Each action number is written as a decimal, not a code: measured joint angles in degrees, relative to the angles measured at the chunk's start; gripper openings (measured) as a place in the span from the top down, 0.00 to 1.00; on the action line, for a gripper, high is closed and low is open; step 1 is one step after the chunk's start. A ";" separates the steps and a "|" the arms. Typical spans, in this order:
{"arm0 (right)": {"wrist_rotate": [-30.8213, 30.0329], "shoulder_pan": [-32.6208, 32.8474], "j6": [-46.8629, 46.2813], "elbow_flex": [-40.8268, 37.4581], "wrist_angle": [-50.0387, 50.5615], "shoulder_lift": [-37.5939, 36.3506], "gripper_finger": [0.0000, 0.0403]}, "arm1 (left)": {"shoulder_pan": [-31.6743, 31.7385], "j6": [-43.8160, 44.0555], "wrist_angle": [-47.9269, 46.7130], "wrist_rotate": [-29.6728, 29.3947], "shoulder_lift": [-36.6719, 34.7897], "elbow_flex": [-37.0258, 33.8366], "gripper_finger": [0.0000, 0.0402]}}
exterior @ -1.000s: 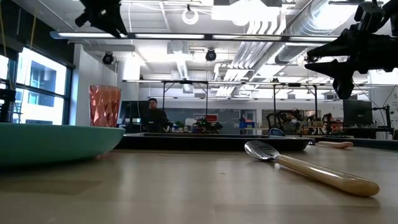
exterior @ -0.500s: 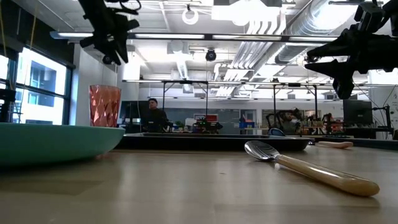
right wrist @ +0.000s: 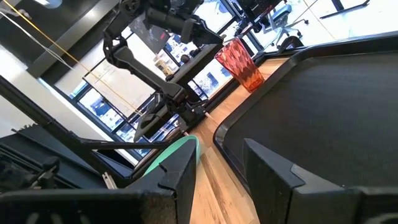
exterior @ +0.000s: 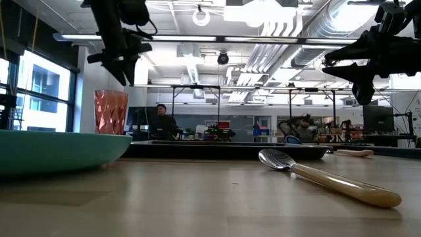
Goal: Pick and place plate/cup/fork/spoon on tray
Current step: Put the orange cup on the top left of the black tray
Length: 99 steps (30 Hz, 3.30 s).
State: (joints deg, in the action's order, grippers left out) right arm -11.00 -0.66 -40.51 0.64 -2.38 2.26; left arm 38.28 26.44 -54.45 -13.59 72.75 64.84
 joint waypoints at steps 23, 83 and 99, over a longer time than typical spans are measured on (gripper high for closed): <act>0.00 0.01 0.00 0.00 0.01 0.02 0.69 | 0.76 0.44 -1.89 -0.63 8.37 0.00 0.71; -0.57 0.00 0.04 0.00 0.01 0.02 0.69 | -6.94 -23.58 5.33 -0.45 10.47 27.17 0.96; -0.52 0.00 0.02 0.00 0.01 0.00 0.69 | -7.52 -26.08 0.27 1.41 20.18 27.15 0.96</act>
State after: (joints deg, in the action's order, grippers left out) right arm -11.53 -0.66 -40.49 0.64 -2.37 2.26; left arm 30.76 0.36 -54.18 -12.19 92.93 91.98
